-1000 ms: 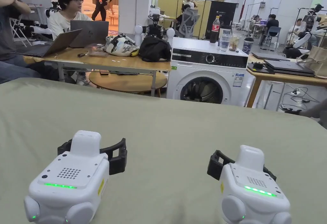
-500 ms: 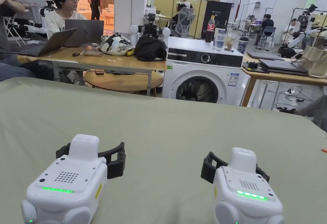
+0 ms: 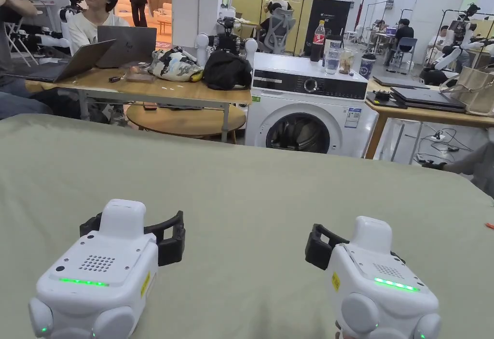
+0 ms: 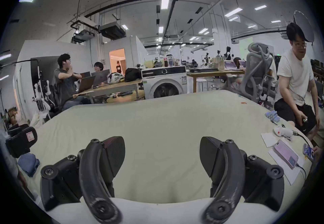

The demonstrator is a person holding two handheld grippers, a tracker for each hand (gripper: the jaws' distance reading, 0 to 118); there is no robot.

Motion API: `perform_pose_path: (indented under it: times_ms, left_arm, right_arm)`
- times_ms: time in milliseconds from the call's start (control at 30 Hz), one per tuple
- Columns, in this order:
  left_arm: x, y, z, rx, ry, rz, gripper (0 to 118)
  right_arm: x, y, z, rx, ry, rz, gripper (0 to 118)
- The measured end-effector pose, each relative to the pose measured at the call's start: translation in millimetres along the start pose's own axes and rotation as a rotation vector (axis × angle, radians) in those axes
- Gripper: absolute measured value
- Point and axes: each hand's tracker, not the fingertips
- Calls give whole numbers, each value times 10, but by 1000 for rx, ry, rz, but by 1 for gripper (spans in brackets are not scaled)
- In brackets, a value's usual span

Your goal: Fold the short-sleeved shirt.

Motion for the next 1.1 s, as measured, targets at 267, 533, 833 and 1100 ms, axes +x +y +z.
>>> perform_pose_path:
  times_ms: [267,533,833,1100]
  left_arm:
    - [-35,-14,-8,6,14,-11,91]
    - [-46,-31,11,9,16,-10,91]
    - [-40,-34,23,15,9,-17,91]
    - [-63,-47,35,15,9,-9,91]
  right_arm:
    - [44,-63,22,74,26,24,89]
    - [-25,-86,59,124,3,103,89]
    - [-19,-87,66,129,-2,90,89]
    - [-22,-78,67,121,-10,82,90]
